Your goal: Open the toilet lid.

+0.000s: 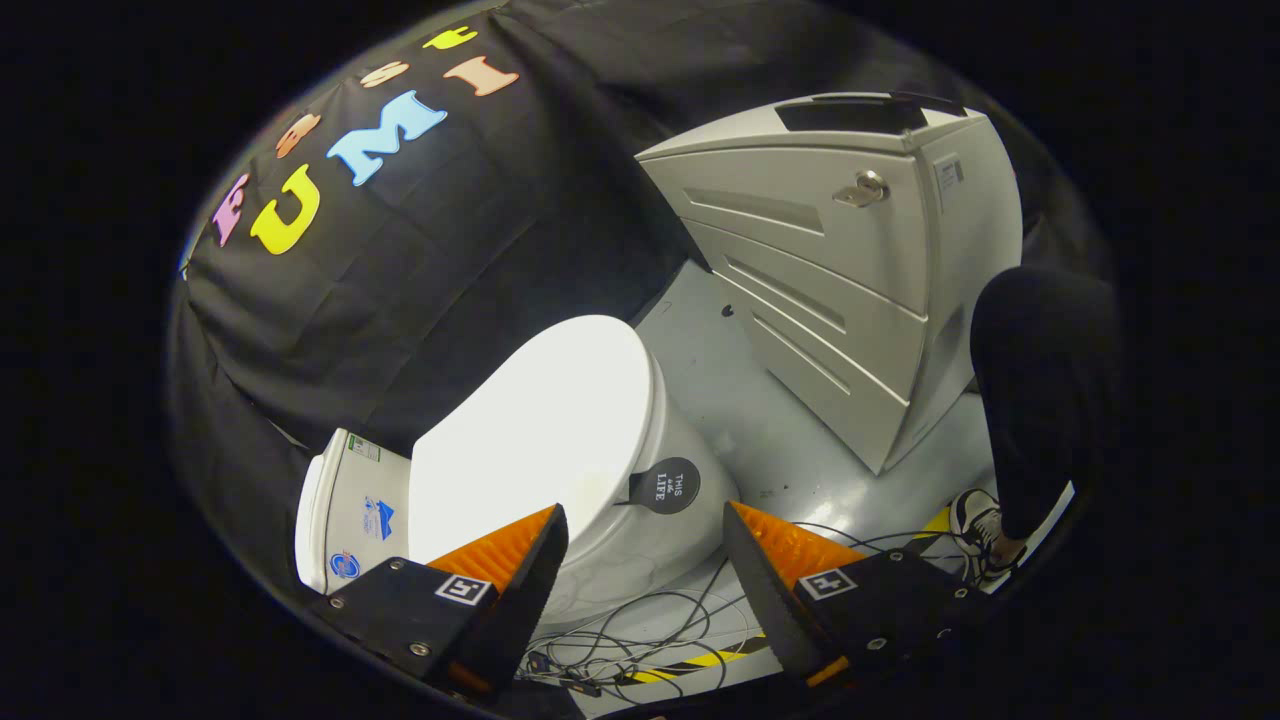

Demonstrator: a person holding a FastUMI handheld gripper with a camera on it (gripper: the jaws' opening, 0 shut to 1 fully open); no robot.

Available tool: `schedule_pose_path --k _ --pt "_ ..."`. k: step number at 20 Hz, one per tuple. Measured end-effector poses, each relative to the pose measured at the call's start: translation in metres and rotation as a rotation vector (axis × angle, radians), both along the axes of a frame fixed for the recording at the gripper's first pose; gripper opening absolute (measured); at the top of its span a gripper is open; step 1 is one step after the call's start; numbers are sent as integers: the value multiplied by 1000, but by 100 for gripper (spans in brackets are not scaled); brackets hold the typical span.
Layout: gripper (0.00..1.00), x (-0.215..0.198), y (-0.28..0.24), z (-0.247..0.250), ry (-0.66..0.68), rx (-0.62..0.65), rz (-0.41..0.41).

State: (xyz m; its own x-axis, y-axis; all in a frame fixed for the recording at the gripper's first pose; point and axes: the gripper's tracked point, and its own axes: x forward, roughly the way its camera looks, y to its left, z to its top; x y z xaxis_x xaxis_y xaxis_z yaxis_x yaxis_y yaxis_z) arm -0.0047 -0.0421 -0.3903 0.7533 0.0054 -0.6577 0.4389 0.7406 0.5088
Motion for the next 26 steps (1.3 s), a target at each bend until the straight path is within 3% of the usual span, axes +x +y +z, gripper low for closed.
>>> schedule_pose_path --k 6,11,19,23,26 --pt "95 9 -7 -19 -11 108 -60" --pt "93 21 -5 -34 -15 126 -53" --pt "82 35 -11 -64 -68 293 -177" --pt "65 45 -13 -69 -98 325 -174" --pt "44 51 -14 -66 -122 322 -176"
